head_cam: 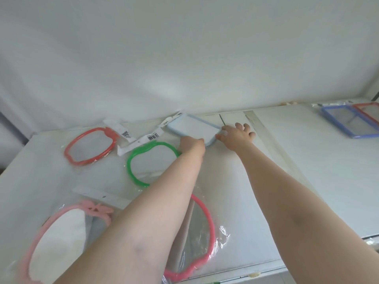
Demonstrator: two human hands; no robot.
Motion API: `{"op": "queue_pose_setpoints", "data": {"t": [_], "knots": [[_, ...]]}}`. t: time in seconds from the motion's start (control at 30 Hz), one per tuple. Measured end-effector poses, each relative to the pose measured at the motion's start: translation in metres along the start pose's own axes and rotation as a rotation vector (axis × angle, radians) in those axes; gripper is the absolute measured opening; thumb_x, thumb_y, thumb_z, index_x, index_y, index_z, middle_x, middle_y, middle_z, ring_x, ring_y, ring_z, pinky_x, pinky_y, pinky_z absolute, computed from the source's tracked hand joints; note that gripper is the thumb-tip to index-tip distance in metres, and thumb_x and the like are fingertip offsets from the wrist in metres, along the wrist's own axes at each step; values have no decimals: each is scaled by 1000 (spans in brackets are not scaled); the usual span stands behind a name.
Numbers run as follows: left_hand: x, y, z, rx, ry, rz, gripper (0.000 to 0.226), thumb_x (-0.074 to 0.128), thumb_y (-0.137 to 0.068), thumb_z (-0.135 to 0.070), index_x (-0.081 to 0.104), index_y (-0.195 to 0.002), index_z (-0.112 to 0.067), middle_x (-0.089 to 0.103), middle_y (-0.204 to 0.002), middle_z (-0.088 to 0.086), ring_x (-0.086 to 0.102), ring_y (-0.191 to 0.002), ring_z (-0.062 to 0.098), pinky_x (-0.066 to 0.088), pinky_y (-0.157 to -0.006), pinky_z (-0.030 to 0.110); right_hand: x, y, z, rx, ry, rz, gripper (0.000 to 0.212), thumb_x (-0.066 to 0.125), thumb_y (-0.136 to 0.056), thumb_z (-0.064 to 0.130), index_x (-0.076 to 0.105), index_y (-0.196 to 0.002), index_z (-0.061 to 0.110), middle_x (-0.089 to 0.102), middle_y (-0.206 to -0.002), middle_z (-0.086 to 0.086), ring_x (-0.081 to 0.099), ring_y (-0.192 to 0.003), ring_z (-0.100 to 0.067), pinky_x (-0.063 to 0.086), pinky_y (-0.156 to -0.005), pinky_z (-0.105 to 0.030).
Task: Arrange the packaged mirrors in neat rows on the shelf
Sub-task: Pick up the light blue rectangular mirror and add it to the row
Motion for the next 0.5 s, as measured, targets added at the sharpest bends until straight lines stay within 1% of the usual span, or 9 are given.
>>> {"op": "queue_pose_setpoints", "data": {"t": [0.07, 0.1, 0.17, 0.23, 0.3, 0.33, 0.4, 0.43, 0.5], "knots": [[-4, 6, -4, -13, 63, -11, 38, 60, -84, -19, 55, -118, -2, 63, -119, 18, 63, -106, 34, 54, -88, 37, 1, 3, 0, -5, -55, -4, 49, 43, -91, 59, 47, -134, 37, 33, -150, -1, 9, -145, -29, 19, -109, -43], [-4, 6, -4, -28, 69, 2, 37, 56, -88, -17, 54, -121, 0, 61, -122, 19, 63, -105, 33, 51, -84, 34, 3, 6, 1, -7, -98, -6, 47, 45, -90, 58, 51, -131, 35, 34, -149, -1, 9, -145, -29, 18, -109, -43], [-5, 8, -3, -59, 82, 32, 34, 51, -91, -10, 53, -124, 0, 60, -124, 19, 60, -94, 27, 46, -76, 30, 7, 10, 3, -17, -160, -43, 45, 50, -89, 55, 57, -124, 27, 41, -145, -2, 14, -144, -29, 20, -109, -42], [-8, 12, -2, -83, 107, 11, 32, 49, -89, -3, 54, -120, -2, 62, -116, 16, 60, -89, 26, 47, -76, 30, 6, 17, 1, -8, -227, -99, 44, 56, -87, 52, 59, -117, 19, 52, -131, -4, 27, -135, -29, 29, -102, -39], [-11, 17, -3, -97, 114, 15, 31, 51, -87, -1, 53, -118, 0, 61, -104, 12, 63, -80, 28, 47, -69, 29, 1, 24, -5, 35, -445, -101, 43, 65, -85, 46, 56, -112, 14, 58, -107, -3, 40, -117, -25, 40, -86, -34], [-14, 22, -5, -99, 122, 27, 31, 52, -87, 0, 53, -118, 2, 59, -98, 11, 61, -69, 26, 47, -62, 26, -4, 30, -7, 73, -634, -63, 43, 69, -83, 40, 54, -112, 12, 57, -99, -2, 46, -106, -22, 42, -78, -33], [-21, 35, -12, -94, 109, 55, 31, 54, -88, 1, 54, -118, 3, 54, -92, 11, 50, -50, 20, 41, -46, 21, -18, 43, -10, 170, -980, 35, 47, 75, -80, 29, 50, -115, 11, 61, -97, -4, 57, -85, -20, 46, -68, -31], [-25, 41, -17, -87, 103, 65, 31, 55, -88, 1, 54, -118, 4, 53, -92, 12, 48, -48, 18, 40, -42, 20, -26, 52, -11, 203, -1073, 76, 47, 77, -79, 24, 50, -115, 11, 64, -95, -6, 60, -75, -18, 48, -63, -28], [-33, 57, -27, -77, 125, 97, 26, 58, -86, 4, 55, -113, 4, 52, -90, 12, 48, -49, 17, 45, -42, 21, -43, 67, -13, 223, -1129, 129, 37, 76, -78, 14, 56, -108, 8, 65, -78, -6, 59, -58, -12, 43, -50, -20]]}}
Point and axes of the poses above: each hand's wrist, its own y-axis away from the middle knuckle, its own x-axis out of the palm, z = x × y, the point moved 1 cm from there along -y, towards the middle knuckle
